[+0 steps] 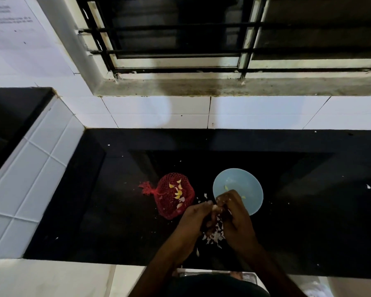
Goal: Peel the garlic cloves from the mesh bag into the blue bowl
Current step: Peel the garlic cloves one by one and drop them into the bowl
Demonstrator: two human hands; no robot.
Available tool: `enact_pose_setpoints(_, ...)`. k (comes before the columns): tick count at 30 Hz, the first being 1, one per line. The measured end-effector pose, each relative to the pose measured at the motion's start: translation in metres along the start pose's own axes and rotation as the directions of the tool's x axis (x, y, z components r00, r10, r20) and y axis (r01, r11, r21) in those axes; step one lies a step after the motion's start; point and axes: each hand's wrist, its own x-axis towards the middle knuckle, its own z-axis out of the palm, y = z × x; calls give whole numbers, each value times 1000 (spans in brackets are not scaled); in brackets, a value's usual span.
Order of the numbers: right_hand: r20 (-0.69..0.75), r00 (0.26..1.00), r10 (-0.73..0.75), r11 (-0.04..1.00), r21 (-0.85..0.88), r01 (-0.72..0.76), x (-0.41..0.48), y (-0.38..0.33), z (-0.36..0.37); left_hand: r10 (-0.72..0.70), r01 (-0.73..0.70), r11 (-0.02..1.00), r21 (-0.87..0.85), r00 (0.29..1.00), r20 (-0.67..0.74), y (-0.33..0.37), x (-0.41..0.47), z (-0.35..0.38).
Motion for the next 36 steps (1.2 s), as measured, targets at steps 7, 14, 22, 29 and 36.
enact_pose_setpoints(7, -11, 993, 115, 992, 54, -114, -3, -2, -1, 251, -256, 939, 230, 967, 55, -4, 2, -7)
enact_pose_setpoints(14, 30, 995, 95, 994, -61, -93, -12, 8, 2, 306, -288, 925, 246, 951, -38, -8, 10, -15)
enact_pose_setpoints(22, 41, 990, 131, 991, -5, -131, -10, 2, 6, 43, -45, 990, -136, 999, -21, -19, 12, -23)
enact_pose_setpoints(29, 32, 957, 289, 955, 58, -290, -15, 14, 10, 84, -88, 995, -43, 992, -98, -37, 30, -35)
enact_pose_setpoints(36, 92, 888, 450, 868, -279, -411, -44, 64, 10, 52, -20, 989, 146, 975, -215, -76, 55, -47)
